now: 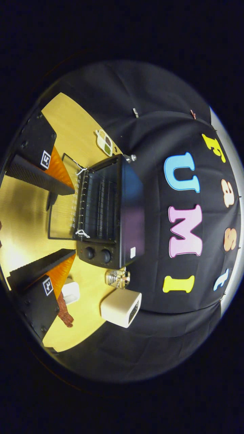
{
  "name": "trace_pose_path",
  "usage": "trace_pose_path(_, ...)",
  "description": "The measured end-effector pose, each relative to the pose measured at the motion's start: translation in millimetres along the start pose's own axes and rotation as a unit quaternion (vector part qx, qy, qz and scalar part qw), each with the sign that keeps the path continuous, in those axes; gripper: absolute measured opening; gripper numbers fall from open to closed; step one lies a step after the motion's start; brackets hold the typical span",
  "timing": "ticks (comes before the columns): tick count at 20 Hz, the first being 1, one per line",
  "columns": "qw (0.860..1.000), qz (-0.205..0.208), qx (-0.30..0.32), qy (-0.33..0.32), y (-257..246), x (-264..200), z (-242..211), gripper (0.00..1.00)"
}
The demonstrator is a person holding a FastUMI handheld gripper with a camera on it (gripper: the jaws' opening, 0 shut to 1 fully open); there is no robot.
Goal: Open the toaster oven, put the food inside, and close the toaster oven door.
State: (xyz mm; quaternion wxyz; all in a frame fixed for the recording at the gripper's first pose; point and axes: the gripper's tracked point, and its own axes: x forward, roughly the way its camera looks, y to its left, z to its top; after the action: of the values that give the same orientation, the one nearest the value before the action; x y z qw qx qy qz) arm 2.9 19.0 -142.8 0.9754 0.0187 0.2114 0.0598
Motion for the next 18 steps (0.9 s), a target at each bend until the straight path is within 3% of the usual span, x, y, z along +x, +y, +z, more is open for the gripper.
trace_pose_path(6, 1.0, -0.026, 0.013, -0.01, -49.7, -13.6, 28.9, 0.99)
trace_pose_path(12, 0.999, -0.036, 0.022, 0.003, -130.3, -2.7, 46.4, 0.99)
trace_pose_path(18, 0.995, -0.001, 0.054, 0.079, -196.4, 9.8, 21.6, 0.99)
